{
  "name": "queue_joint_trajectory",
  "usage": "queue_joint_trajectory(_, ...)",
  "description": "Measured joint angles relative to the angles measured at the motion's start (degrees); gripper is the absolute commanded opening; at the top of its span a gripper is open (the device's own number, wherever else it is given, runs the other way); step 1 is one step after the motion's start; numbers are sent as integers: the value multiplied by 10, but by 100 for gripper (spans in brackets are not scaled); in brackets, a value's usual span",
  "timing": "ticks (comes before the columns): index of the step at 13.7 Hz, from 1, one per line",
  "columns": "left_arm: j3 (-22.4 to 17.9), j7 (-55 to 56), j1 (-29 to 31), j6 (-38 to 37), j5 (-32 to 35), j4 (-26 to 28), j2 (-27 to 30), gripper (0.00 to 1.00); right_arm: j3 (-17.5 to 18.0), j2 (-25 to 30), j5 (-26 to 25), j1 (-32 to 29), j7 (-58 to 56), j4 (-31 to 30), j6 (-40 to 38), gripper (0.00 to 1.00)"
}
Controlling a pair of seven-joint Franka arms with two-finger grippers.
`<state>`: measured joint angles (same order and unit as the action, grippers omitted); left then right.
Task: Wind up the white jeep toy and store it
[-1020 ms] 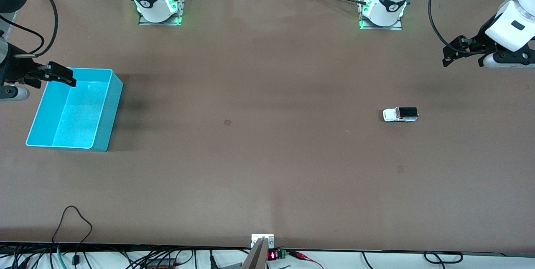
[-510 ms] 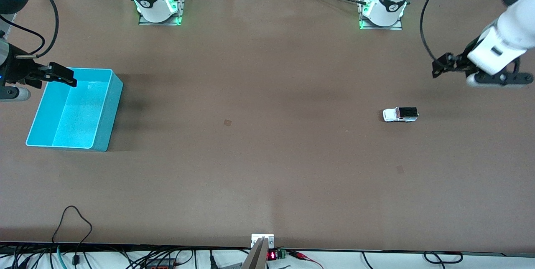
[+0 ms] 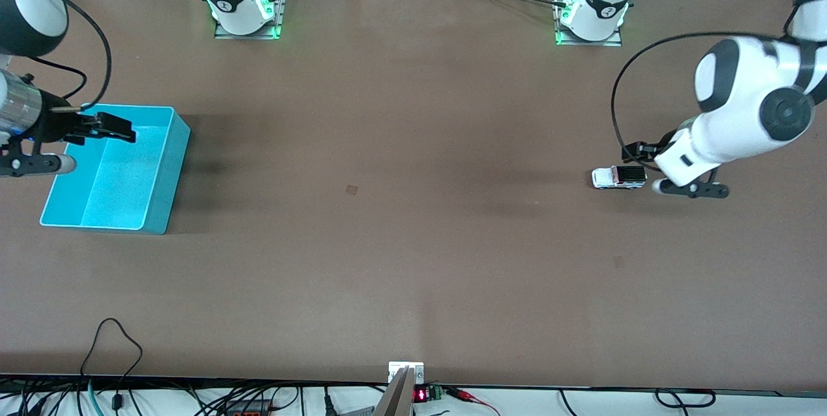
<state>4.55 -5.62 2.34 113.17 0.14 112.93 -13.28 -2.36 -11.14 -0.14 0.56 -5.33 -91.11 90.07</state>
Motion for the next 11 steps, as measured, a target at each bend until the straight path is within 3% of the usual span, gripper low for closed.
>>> queue_joint_trajectory(3, 0, -131, 1, 15, 1, 21, -32, 100, 0, -19, 0, 0, 0, 0, -30, 100)
queue_joint_trajectory(11, 0, -535, 14, 52, 1, 76, -31, 100, 0, -24, 0, 0, 0, 0, -60, 100)
